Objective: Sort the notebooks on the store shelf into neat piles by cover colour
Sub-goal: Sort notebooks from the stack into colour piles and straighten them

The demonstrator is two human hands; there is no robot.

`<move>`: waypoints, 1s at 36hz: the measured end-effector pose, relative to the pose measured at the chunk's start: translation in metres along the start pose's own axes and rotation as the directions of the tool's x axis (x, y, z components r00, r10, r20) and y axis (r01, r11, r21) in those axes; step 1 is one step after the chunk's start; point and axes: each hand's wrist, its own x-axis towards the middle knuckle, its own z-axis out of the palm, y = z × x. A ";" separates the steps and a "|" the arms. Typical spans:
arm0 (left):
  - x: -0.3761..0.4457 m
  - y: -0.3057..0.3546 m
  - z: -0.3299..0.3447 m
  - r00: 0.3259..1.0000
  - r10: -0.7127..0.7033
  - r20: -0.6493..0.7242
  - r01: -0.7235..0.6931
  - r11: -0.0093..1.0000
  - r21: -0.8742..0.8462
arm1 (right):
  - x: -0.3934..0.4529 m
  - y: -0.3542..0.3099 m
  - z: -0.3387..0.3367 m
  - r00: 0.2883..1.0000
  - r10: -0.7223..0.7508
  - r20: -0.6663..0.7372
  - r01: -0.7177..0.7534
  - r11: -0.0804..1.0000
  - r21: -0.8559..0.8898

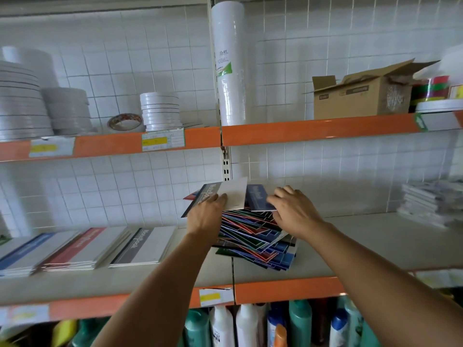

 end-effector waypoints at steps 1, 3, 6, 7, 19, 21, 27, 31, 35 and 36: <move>-0.003 -0.001 -0.001 1.000 -0.003 -0.007 0.003 1.000 0.010 | 0.000 -0.002 -0.001 1.000 -0.001 0.010 0.001 1.000 0.023; -0.011 -0.004 -0.003 1.000 -0.009 -0.025 0.010 0.999 0.033 | -0.003 -0.006 -0.003 0.998 0.015 0.063 -0.021 0.995 0.101; -0.023 -0.011 -0.006 0.999 -0.016 -0.047 0.019 0.999 0.049 | -0.008 -0.009 -0.007 0.992 0.029 0.126 -0.050 0.985 0.163; -0.028 -0.013 -0.007 0.999 -0.021 -0.047 0.024 0.999 0.049 | -0.009 -0.010 -0.008 0.992 0.017 0.123 -0.037 0.986 0.165; -0.087 -0.061 -0.018 0.983 -0.157 -0.100 0.159 0.987 0.017 | -0.004 -0.055 -0.024 0.995 -0.078 0.066 0.071 0.992 0.105; -0.097 -0.072 -0.019 0.979 -0.182 -0.092 0.184 0.983 0.003 | -0.003 -0.068 -0.027 0.993 -0.101 0.061 0.095 0.991 0.091; -0.131 -0.113 -0.024 0.967 -0.254 -0.033 0.255 0.966 0.042 | 0.006 -0.114 -0.030 0.983 -0.181 0.017 0.179 0.980 0.088; -0.153 -0.147 -0.029 0.959 -0.283 -0.014 0.283 0.957 0.068 | 0.015 -0.153 -0.029 0.975 -0.223 -0.012 0.223 0.970 0.101; -0.172 -0.184 -0.032 0.955 -0.296 -0.005 0.295 0.951 0.087 | 0.022 -0.198 -0.030 0.971 -0.235 0.033 0.228 0.964 0.138; -0.175 -0.193 -0.032 0.955 -0.296 0.004 0.294 0.952 0.089 | 0.023 -0.210 -0.029 0.970 -0.242 0.034 0.235 0.962 0.139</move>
